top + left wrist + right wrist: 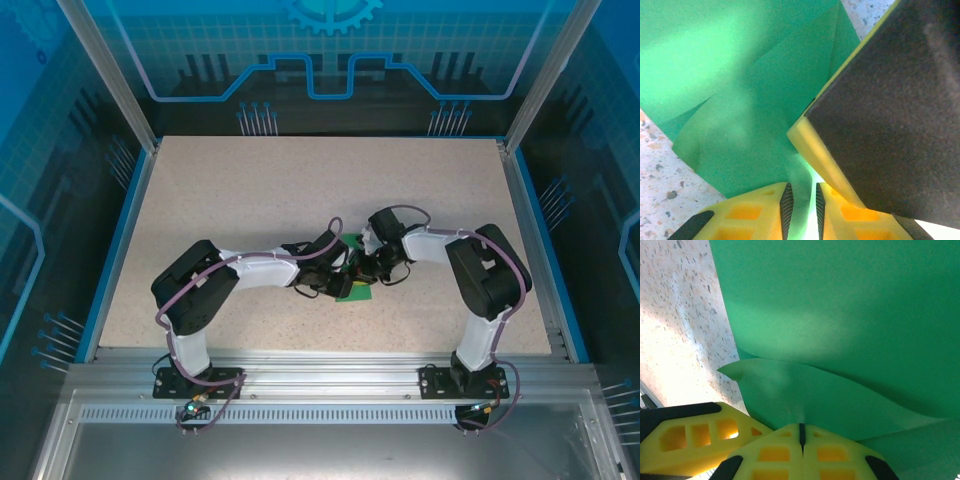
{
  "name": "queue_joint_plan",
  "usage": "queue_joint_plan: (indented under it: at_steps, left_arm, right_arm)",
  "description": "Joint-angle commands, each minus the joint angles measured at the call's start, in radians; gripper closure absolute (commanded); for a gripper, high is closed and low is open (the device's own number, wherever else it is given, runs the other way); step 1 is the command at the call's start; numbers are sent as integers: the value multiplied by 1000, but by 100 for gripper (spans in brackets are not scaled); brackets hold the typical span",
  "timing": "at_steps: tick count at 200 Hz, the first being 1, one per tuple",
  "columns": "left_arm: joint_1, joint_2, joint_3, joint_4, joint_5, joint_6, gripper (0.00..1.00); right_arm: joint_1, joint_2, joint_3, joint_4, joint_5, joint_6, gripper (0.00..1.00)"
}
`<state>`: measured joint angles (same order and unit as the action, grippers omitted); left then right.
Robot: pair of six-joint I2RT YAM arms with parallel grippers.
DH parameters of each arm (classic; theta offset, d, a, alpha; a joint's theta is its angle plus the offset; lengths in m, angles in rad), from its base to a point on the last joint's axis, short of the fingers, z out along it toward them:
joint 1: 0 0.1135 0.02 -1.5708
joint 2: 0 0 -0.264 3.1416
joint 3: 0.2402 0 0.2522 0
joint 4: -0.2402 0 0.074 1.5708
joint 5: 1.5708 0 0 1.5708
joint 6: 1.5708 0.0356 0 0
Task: Fold a paper plane with a square sheet of paper (fold left side to right side)
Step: Fold the triangle a second time at the center of the table.
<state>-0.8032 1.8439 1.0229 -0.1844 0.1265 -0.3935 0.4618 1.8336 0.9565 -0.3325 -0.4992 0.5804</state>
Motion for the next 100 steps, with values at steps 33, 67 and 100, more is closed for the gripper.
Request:
queue_joint_plan:
  at_steps: [33,67,100]
  left_arm:
    - [-5,25,-61,-63,-54,-11,75]
    - [-5,26,-70,-59,-56,-15,76]
    - [-5,22,-75,-56,-57,-15,75]
  right_arm:
    - [-34,39,43,-94,144,-69,97]
    - [-84,54,76,-116,172,-105,96]
    - [-140,81,116,-140,198,-144,96]
